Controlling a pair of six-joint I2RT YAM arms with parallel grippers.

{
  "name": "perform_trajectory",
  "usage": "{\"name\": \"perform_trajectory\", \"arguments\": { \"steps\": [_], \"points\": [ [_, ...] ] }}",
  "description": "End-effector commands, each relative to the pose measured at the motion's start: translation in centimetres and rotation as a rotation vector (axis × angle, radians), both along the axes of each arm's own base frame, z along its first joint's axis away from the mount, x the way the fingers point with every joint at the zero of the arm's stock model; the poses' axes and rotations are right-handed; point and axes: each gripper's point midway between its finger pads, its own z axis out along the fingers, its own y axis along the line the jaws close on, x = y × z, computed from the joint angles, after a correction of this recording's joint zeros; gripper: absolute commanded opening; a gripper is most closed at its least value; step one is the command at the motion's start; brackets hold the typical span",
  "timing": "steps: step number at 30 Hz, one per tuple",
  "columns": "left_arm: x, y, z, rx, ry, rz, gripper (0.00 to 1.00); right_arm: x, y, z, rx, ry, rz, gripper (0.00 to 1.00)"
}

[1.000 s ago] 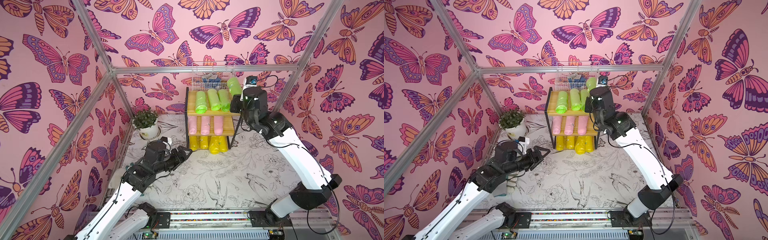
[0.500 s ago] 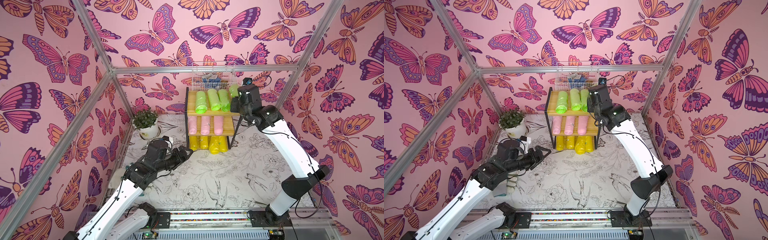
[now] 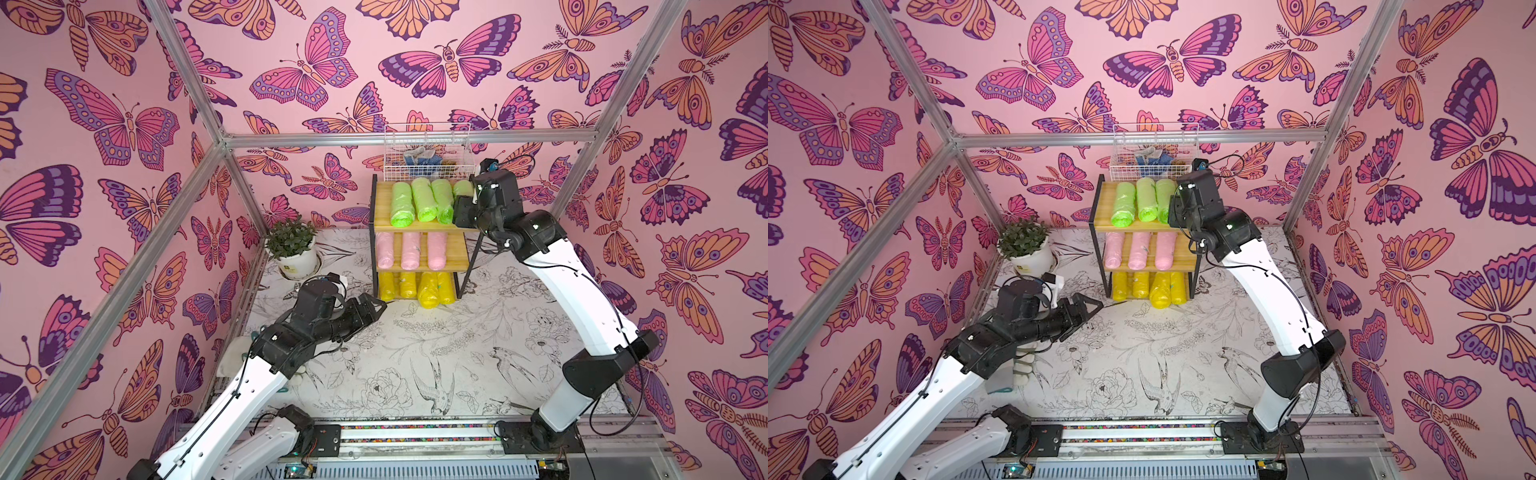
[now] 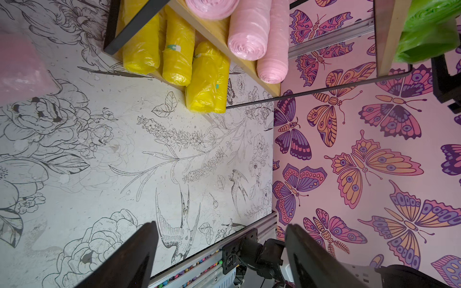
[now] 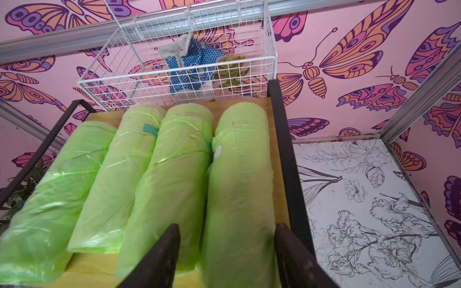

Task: Sort the rolls of trash bags by color and place them on the shelf
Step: Place the roll of trash bags on the shelf, then pick up the roll of trash bags from the center of the board.

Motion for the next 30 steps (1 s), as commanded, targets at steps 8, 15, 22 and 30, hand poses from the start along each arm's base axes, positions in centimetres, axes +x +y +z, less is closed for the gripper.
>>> {"name": "perform_trajectory", "arguments": {
  "steps": [8, 15, 22, 30],
  "points": [
    [2.2, 3.7, -2.3, 0.243, -0.038, -0.066, 0.88, -2.7, -1.6, 4.9, 0.031, -0.077, 0.016, 0.77],
    [4.1, 6.1, -4.6, 0.506, -0.044, -0.167, 0.88, -6.1, -2.5, 8.4, 0.087, -0.163, 0.076, 0.78],
    [6.0, 10.4, -6.7, 0.858, -0.105, -0.185, 0.9, -10.3, -4.0, 7.8, 0.136, -0.215, 0.132, 0.78],
    [7.1, 10.5, -11.7, 0.973, -0.003, -0.421, 0.86, -14.7, -6.6, 2.6, 0.16, -0.195, 0.125, 0.78]
  ]
}}
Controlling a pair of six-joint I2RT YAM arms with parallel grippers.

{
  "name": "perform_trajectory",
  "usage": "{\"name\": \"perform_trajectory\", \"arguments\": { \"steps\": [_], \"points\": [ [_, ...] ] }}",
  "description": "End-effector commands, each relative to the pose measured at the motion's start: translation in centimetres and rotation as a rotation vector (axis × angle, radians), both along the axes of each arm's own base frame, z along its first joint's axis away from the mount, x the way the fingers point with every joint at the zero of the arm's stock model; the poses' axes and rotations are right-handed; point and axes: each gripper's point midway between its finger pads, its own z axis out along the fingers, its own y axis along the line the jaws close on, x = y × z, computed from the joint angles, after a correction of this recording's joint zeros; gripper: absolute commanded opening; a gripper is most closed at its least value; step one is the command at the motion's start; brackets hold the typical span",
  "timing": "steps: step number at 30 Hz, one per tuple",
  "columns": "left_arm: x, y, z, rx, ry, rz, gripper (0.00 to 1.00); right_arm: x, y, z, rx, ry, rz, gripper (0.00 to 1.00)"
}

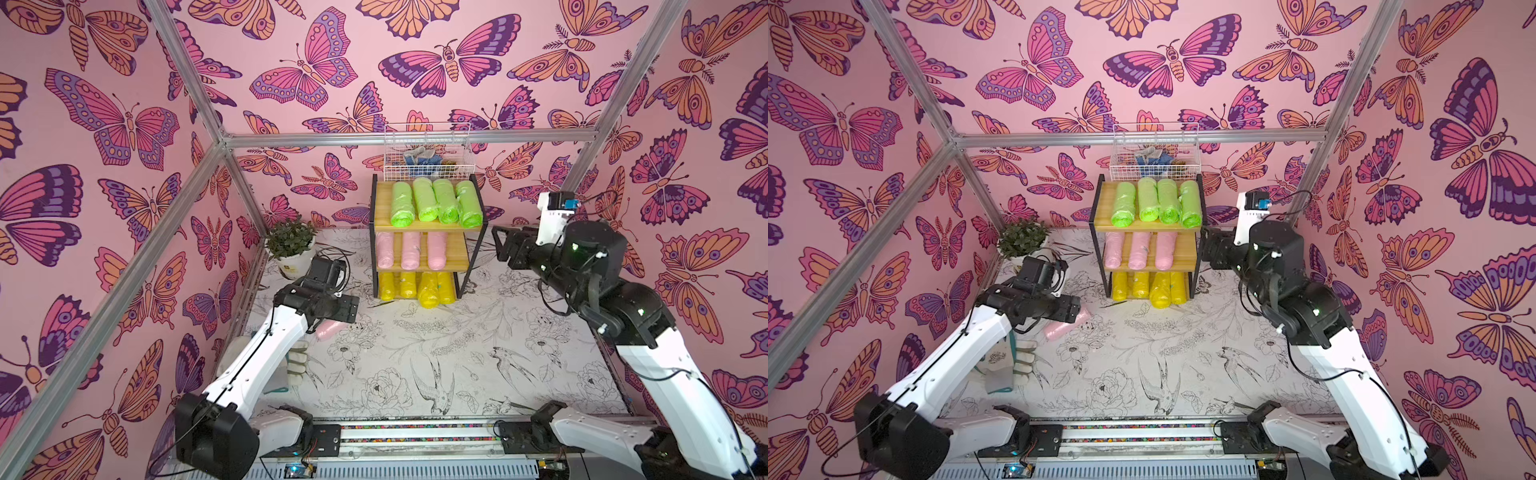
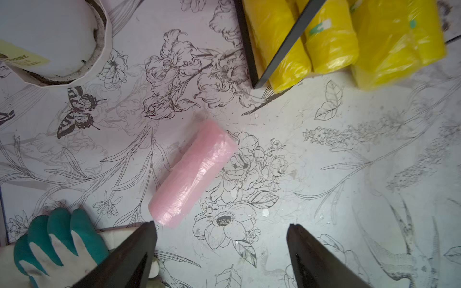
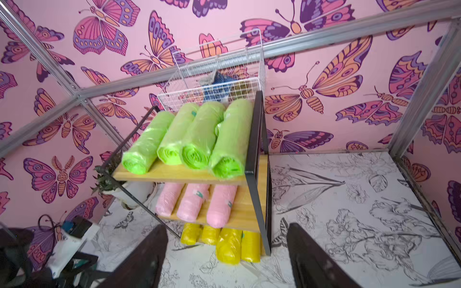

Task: Sort the rolls of trash bags by color and place them on the shelf
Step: Pick up the roll of trash bags from the center of the board.

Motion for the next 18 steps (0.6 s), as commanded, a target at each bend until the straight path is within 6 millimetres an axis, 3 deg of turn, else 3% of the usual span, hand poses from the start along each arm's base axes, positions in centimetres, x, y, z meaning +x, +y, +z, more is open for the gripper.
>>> {"name": "perform_trajectory", "arguments": {
  "steps": [1, 5, 10, 18],
  "points": [
    [-0.2, 1.0, -3.3, 0.108, 0.109, -0.087, 0.86, -1.1, -0.5, -1.3, 0.026, -0.003, 0.004, 0.78],
    [0.5, 0.8, -5.8, 0.1, 0.163, -0.116, 0.82, -2.7, -2.1, -4.4, 0.021, 0.041, -0.035, 0.78],
    [1.3, 0.9, -6.9, 0.09, 0.168, -0.116, 0.8, -4.5, -3.7, -7.4, 0.005, 0.087, -0.069, 0.78],
    [1.4, 1.2, -9.3, 0.115, 0.232, -0.13, 0.78, -5.7, -4.5, -9.8, 0.004, 0.136, -0.08, 0.78]
  ]
}}
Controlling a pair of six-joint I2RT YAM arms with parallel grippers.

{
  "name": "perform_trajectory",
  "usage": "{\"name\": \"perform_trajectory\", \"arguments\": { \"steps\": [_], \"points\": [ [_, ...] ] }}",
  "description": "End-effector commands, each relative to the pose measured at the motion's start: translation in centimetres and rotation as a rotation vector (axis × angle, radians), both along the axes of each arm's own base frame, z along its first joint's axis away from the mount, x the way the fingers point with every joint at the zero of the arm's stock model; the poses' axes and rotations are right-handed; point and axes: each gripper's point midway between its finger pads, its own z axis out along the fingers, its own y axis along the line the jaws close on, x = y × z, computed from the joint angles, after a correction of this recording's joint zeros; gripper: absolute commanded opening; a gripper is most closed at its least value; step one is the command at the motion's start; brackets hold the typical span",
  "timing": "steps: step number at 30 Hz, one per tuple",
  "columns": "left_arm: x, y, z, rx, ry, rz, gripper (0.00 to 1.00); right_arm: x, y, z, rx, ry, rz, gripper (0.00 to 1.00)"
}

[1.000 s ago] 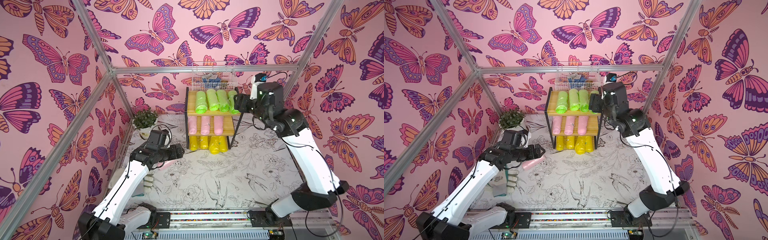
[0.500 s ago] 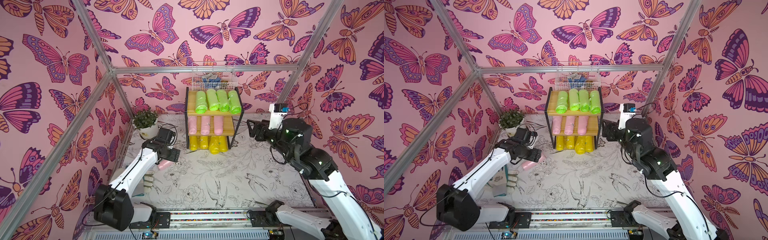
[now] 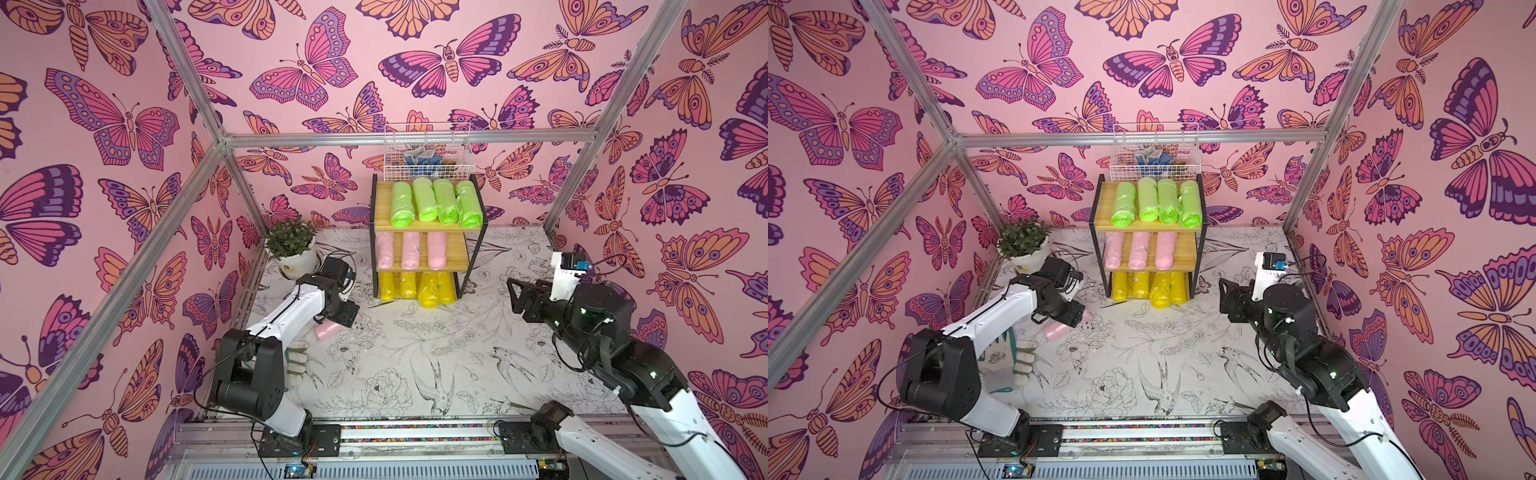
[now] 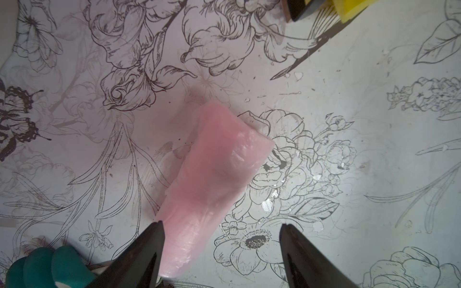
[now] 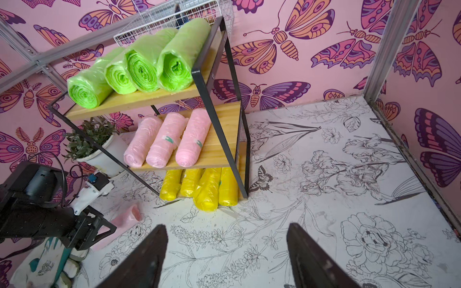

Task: Sort the rolls of trash bags by color and place them on the shelf
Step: Pick up the roll of trash bags from the center of the board.

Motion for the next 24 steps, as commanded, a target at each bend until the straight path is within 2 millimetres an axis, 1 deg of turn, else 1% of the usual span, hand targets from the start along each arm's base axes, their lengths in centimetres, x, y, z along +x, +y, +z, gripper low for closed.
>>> {"name": "perform_trajectory", "arguments": {
  "steps": [1, 7, 10, 14, 20, 24],
  "points": [
    [-0.4, 0.1, -1.3, -0.001, 0.036, -0.017, 0.78, -0.2, -0.4, -0.9, -0.004, 0.034, -0.021, 0.78],
    [0.3, 0.7, -2.8, 0.035, 0.05, -0.001, 0.82, -0.1, 0.0, -1.3, -0.008, 0.059, -0.004, 0.78],
    [0.6, 1.1, -3.5, 0.047, 0.058, 0.018, 0.85, -0.2, -0.1, -1.7, -0.01, 0.071, -0.007, 0.78],
    [0.5, 1.2, -4.4, 0.05, 0.078, 0.031, 0.86, -0.6, -0.3, -2.3, 0.0, 0.087, -0.015, 0.78],
    [0.6, 1.3, -5.2, 0.043, 0.089, 0.078, 0.82, -0.9, -0.4, -3.4, 0.015, 0.108, -0.023, 0.77],
    [0.8, 2.1, -5.6, 0.052, 0.093, 0.141, 0.75, -0.8, -0.2, -3.9, 0.017, 0.124, -0.022, 0.77]
  ]
}}
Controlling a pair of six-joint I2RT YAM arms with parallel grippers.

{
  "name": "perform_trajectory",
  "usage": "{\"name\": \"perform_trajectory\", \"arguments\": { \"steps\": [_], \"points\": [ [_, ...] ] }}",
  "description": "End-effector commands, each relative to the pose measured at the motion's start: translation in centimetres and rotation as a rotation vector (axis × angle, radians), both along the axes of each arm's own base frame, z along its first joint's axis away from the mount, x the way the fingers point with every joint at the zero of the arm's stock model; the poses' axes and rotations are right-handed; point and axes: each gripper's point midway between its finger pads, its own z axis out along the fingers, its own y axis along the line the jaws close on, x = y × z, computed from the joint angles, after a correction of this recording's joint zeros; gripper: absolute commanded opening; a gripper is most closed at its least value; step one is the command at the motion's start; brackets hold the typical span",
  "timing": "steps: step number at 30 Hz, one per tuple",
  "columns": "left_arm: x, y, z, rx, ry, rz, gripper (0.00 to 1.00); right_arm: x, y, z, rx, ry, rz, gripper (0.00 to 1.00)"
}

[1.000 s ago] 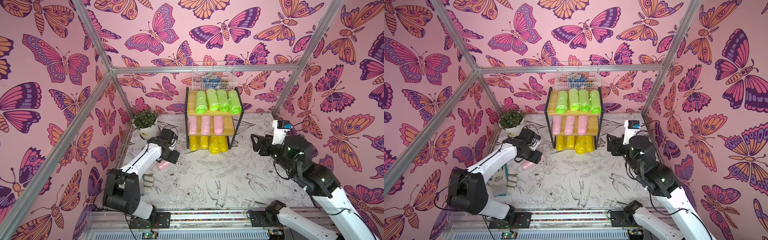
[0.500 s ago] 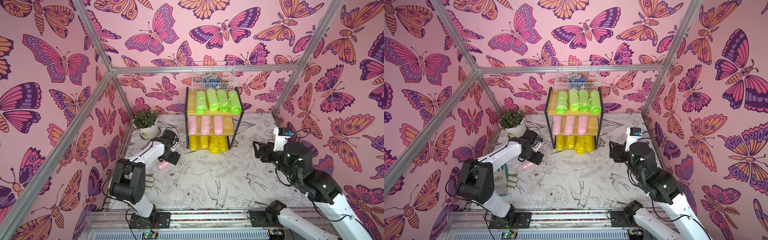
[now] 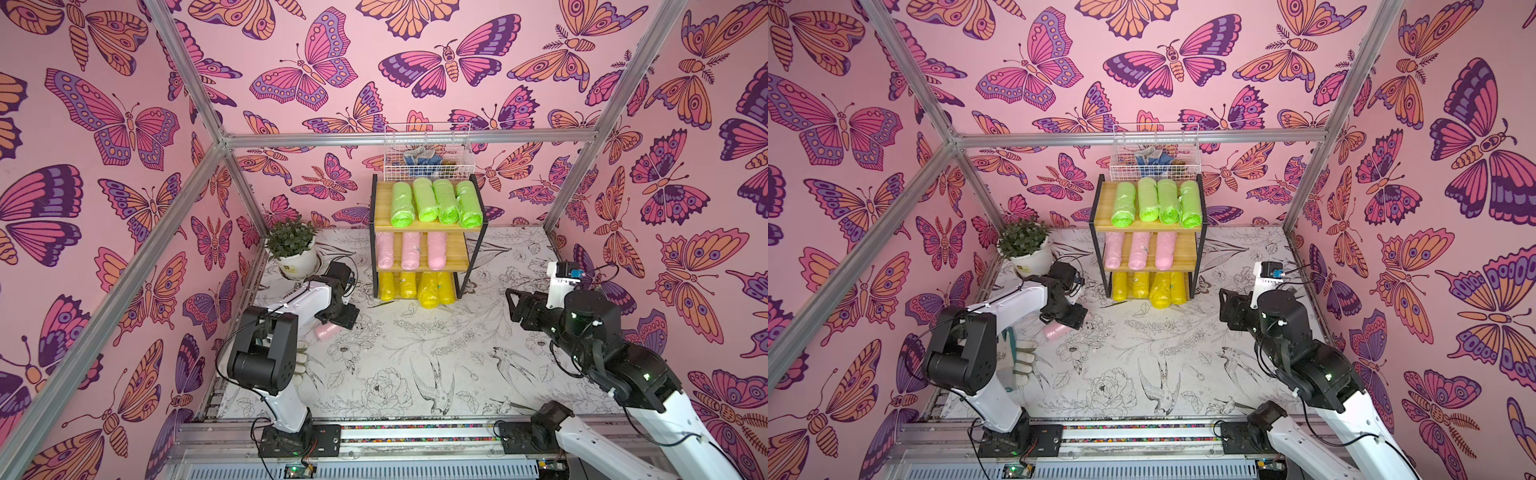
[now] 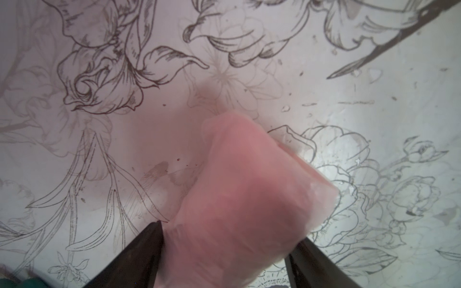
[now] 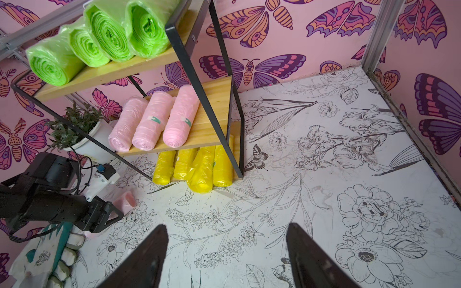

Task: Sort the rolls of trash bags by color and place them on the shelf
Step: Pick up the roll of trash bags from the center of the board.

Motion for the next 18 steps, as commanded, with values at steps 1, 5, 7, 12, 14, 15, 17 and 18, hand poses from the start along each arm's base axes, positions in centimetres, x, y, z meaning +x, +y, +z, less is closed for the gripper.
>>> {"name": "perform_trajectory", "arguments": {
  "steps": [1, 5, 7, 12, 14, 15, 17, 18],
  "points": [
    [-0.3, 1.1, -1.2, 0.014, 0.031, 0.082, 0.73, -0.2, 0.1, -0.9, 0.009, 0.036, -0.003, 0.77],
    [-0.5, 1.2, -1.3, -0.019, 0.045, 0.15, 0.54, -0.2, 0.0, -1.3, 0.009, 0.044, -0.008, 0.76],
    [-0.8, 1.2, -1.5, -0.035, 0.063, 0.185, 0.44, -0.3, -0.2, -1.5, 0.009, 0.046, -0.016, 0.76],
    [-1.7, 1.0, -2.2, -0.061, 0.117, 0.265, 0.2, -0.6, -0.8, -1.7, 0.013, 0.043, -0.039, 0.75],
    [-1.8, 0.6, -2.0, -0.095, 0.133, 0.299, 0.11, -0.8, -1.0, -1.7, 0.01, 0.043, -0.045, 0.74],
    [-1.9, 0.1, -1.8, -0.132, 0.137, 0.318, 0.07, -0.9, -1.1, -1.6, 0.008, 0.042, -0.047, 0.74],
    [-1.7, -1.3, -0.8, -0.238, 0.128, 0.338, 0.0, -1.0, -1.4, -1.7, 0.004, 0.042, -0.055, 0.75],
    [-1.5, -2.1, -0.1, -0.298, 0.11, 0.342, 0.0, -1.2, -1.6, -1.7, 0.002, 0.039, -0.061, 0.77]
  ]
}}
